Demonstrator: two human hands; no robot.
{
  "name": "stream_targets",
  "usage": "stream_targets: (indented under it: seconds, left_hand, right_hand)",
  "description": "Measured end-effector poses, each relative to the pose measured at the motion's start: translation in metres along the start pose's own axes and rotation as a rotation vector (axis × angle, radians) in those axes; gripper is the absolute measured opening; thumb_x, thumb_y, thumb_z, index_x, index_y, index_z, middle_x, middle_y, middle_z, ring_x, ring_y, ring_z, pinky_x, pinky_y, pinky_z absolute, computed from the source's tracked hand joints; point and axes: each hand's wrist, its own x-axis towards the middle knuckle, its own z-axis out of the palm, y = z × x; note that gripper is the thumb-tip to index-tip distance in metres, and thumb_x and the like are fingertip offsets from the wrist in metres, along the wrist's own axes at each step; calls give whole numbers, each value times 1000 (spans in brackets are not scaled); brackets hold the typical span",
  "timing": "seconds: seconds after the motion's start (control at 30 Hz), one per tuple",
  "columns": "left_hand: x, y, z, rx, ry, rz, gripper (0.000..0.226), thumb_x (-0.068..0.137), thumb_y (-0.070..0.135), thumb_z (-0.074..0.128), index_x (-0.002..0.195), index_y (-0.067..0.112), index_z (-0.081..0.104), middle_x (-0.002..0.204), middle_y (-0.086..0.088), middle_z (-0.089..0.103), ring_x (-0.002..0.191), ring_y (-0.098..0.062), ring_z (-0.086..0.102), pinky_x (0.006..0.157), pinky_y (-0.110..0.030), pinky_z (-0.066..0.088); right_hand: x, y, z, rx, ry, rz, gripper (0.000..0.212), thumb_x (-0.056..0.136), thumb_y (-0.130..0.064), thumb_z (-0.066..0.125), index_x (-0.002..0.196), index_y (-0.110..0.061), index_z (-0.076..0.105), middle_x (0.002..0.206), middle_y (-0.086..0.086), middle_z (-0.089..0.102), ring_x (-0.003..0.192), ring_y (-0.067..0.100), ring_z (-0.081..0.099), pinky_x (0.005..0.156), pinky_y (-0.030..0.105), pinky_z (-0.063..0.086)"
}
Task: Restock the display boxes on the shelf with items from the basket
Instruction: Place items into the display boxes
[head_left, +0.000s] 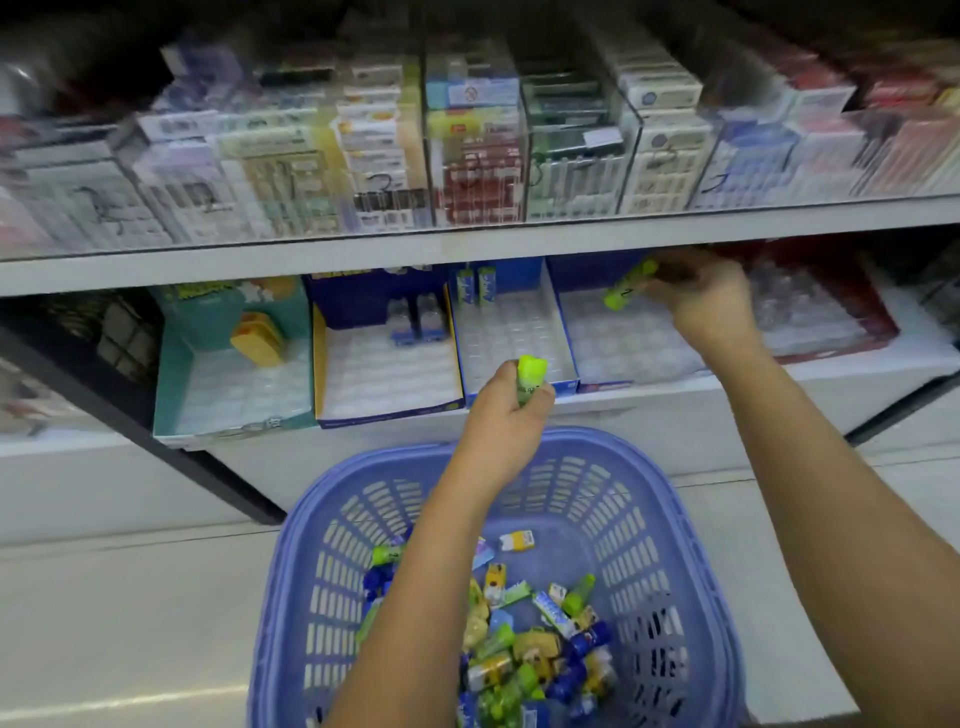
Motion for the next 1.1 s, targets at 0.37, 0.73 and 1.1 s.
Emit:
stream_targets:
  seconds: [0.37, 0.73, 1.1]
  left_hand:
    - [33, 12, 29, 143, 78, -27, 22, 96, 30, 52, 109, 16, 61, 77, 5, 57, 69, -13, 53, 63, -24, 41]
    - [45, 12, 22, -260, 114, -267, 12, 96, 22, 46, 86, 22, 53, 68, 1, 57, 41, -3, 39, 39, -16, 27]
    - [40, 14, 13, -511, 117, -288, 18, 88, 24, 64, 96, 8, 67, 88, -8, 74, 56, -8, 48, 52, -18, 43]
  right_hand:
    - [68, 18, 42, -239, -183, -67, 33, 88, -9, 63, 117, 5, 57, 122, 20, 59, 120, 30, 51, 100, 33, 38]
    - [77, 32, 57, -422, -303, -132, 17, 88, -11, 58, 98, 3, 63, 100, 19, 66, 96, 27, 60, 78, 29, 43]
    - [68, 25, 59, -473, -320, -57, 22, 89, -16, 59, 106, -1, 60, 107, 17, 64, 104, 30, 58, 80, 29, 41]
